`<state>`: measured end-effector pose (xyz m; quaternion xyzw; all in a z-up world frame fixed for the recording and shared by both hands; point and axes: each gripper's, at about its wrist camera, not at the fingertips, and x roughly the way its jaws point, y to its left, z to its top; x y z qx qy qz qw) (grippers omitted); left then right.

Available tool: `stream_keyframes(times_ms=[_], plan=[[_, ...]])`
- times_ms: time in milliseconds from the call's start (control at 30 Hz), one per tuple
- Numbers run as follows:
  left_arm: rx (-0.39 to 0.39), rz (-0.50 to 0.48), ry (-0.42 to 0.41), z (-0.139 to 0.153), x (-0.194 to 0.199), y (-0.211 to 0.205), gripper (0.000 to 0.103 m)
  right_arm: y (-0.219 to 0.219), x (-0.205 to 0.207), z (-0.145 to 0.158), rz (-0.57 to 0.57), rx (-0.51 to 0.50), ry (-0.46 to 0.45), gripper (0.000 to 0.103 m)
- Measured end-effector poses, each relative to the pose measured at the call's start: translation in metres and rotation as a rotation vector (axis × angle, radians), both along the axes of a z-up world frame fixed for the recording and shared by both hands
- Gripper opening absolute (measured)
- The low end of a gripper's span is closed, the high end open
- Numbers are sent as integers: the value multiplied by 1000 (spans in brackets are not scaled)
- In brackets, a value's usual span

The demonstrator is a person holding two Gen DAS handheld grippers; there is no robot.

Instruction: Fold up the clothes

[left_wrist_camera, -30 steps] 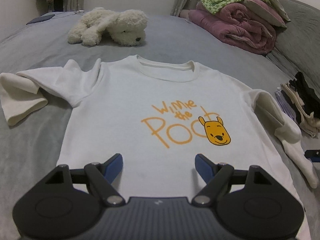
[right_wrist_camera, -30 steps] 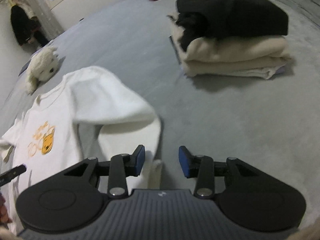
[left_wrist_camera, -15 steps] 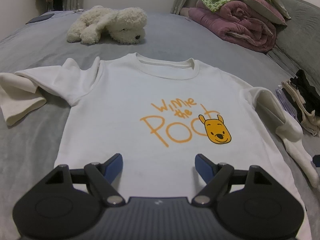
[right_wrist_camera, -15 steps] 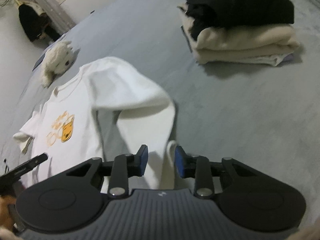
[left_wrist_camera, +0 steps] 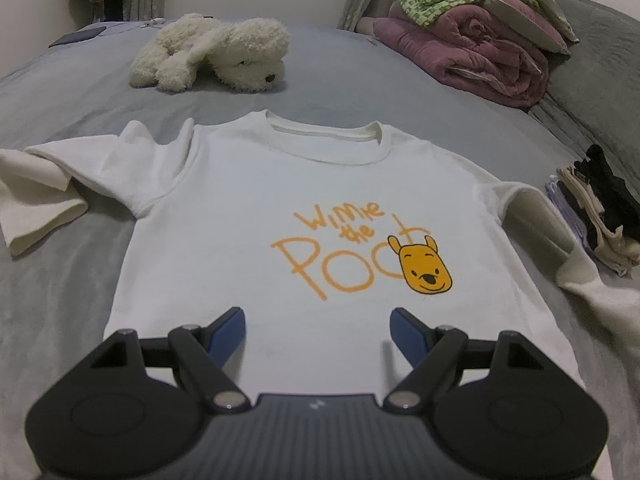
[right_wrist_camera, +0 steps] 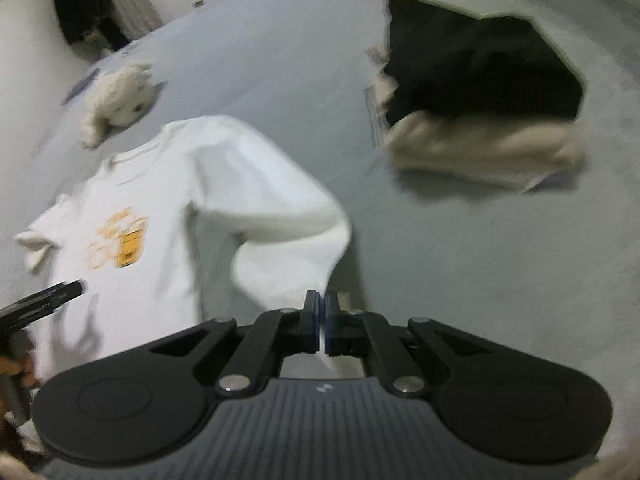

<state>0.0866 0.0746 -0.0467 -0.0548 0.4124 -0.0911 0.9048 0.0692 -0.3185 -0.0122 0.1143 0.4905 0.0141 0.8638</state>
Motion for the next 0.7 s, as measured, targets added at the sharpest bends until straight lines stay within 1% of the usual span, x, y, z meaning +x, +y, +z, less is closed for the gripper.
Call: stream_keyframes(times_ms=[67, 167, 500, 533, 567, 600, 633, 700], plan=[[4, 2, 0, 0, 0, 1, 81, -8, 6, 6, -21, -52, -4, 2], [4, 11, 0, 1, 0, 4, 81, -24, 22, 4, -73, -151, 14, 2], [1, 5, 7, -1, 3, 1, 81, -72, 37, -39, -277, -57, -32, 2], [3, 3, 8, -1, 3, 1, 81, -77, 39, -43, -298, -47, -37, 5], [6, 2, 9, -2, 3, 1, 81, -82, 41, -47, -318, -38, -42, 11], [9, 1, 11, -2, 4, 0, 81, -87, 42, -51, -338, -28, -46, 11], [10, 3, 11, -2, 4, 1, 81, -92, 43, -55, -359, -12, -53, 13], [9, 6, 11, -2, 4, 2, 81, -107, 32, -56, -398, 92, -84, 15]])
